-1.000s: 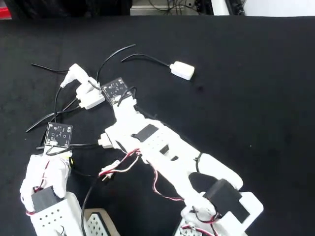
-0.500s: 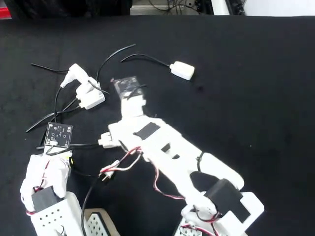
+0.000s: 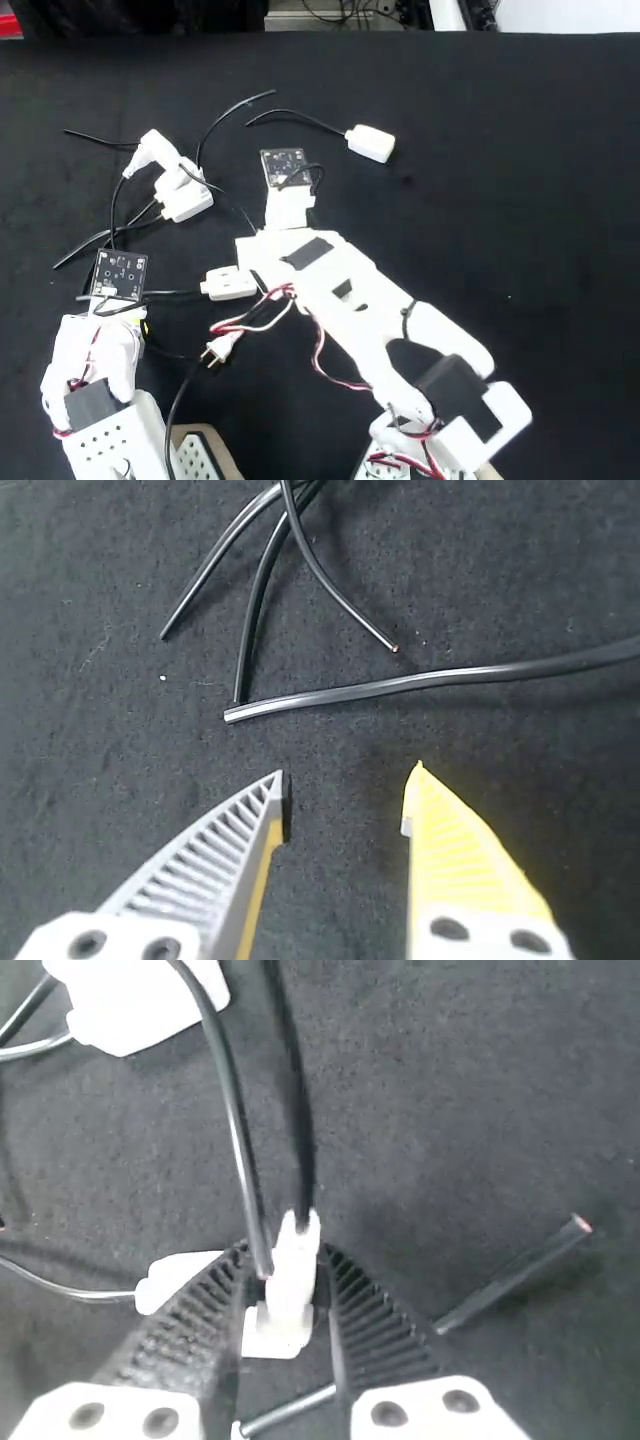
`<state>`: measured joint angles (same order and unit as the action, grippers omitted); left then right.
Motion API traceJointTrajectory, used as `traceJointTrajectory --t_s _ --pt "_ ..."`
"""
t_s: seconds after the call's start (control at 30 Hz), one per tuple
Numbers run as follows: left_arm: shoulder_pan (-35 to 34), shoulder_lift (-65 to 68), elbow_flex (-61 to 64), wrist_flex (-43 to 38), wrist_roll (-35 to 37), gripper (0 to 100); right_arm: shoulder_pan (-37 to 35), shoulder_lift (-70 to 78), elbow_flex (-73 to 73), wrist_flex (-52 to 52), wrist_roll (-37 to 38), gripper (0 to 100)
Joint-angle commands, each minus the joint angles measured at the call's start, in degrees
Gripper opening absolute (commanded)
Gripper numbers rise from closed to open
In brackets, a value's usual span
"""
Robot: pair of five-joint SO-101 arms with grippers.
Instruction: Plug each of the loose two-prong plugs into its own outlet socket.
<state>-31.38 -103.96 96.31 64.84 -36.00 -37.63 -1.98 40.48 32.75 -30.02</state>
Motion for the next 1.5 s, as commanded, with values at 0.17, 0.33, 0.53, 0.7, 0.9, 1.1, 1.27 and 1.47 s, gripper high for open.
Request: traceJointTrajectory --t_s 0.17,0.33,0.53,0.7,0.9,1.1,1.27,1.47 --pt "0.7 -0.4 1.0 0.3 0.7 19 -4.0 3.3 -4.1 3.0 -0.7 1.3" --pt "0.7 -0.4 1.0 0.2 0.7 19 -3.8 0.0 -3.7 4.6 -1.2 1.3" --pt "2.9 -0.5 1.0 -0.6 0.8 19 -4.2 -8.8 -1.3 7.1 1.1 1.2" --pt "8.7 -0.5 1.0 -9.0 1.6 19 -4.2 -25.3 7.7 7.1 10.6 1.2" --pt "14.4 -0.4 1.0 -26.1 18.2 19 -7.0 -48.2 21.1 7.1 17.8 1.2" --pt "25.6 -0.3 0.7 -31.6 22.6 20 -13.2 -58.2 27.0 6.7 18.1 1.2" --pt "30.8 -0.4 -3.9 -28.4 23.3 19 -13.5 -58.2 27.2 6.7 18.2 1.2" --pt "37.3 -0.4 -13.9 -18.4 28.6 20 -14.2 -58.2 29.1 5.0 19.8 1.2"
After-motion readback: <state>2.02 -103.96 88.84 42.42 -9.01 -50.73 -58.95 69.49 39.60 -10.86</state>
